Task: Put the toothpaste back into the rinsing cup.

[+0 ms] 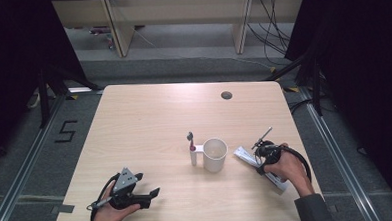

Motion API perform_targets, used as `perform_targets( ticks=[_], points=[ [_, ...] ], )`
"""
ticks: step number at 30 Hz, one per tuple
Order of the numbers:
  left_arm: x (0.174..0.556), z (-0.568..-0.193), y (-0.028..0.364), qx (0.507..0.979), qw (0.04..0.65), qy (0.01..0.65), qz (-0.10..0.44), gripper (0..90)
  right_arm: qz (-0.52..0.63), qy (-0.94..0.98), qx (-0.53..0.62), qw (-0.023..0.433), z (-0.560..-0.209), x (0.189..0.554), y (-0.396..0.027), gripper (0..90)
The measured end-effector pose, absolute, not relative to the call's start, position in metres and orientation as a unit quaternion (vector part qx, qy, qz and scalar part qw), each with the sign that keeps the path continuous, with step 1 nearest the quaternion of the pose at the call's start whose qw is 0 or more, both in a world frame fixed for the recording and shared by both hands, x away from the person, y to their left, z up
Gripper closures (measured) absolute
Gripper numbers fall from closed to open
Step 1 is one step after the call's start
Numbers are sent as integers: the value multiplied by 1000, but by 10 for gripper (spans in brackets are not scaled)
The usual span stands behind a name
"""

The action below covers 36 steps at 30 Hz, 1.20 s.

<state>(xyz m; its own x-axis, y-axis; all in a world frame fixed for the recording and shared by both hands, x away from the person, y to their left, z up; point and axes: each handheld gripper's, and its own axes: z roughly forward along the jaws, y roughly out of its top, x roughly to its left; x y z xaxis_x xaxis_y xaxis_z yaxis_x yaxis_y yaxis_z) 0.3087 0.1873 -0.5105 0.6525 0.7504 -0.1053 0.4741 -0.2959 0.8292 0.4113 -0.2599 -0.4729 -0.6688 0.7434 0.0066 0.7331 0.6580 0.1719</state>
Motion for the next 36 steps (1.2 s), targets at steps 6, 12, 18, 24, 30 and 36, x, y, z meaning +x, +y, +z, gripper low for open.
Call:
perform_targets(
  ticks=[6, 12, 18, 24, 30, 36],
  points=[
    [309, -510, 188, 792, 446, 388, 155, 184, 80, 915, 394, 35, -472, 410, -261, 758],
    [310, -511, 188, 790, 447, 391, 153, 184, 121, 899, 420, 41, -464, 404, -271, 762],
    [310, -511, 187, 787, 449, 394, 154, 184, 202, 877, 433, 57, -445, 398, -282, 763],
    [310, -511, 189, 790, 446, 391, 156, 184, 254, 859, 436, 90, -439, 399, -288, 764],
    [310, -511, 189, 789, 447, 393, 156, 184, 309, 835, 442, 108, -434, 400, -290, 764],
    [310, -511, 189, 791, 444, 391, 156, 184, 354, 817, 440, 116, -426, 402, -289, 764]
  ],
)
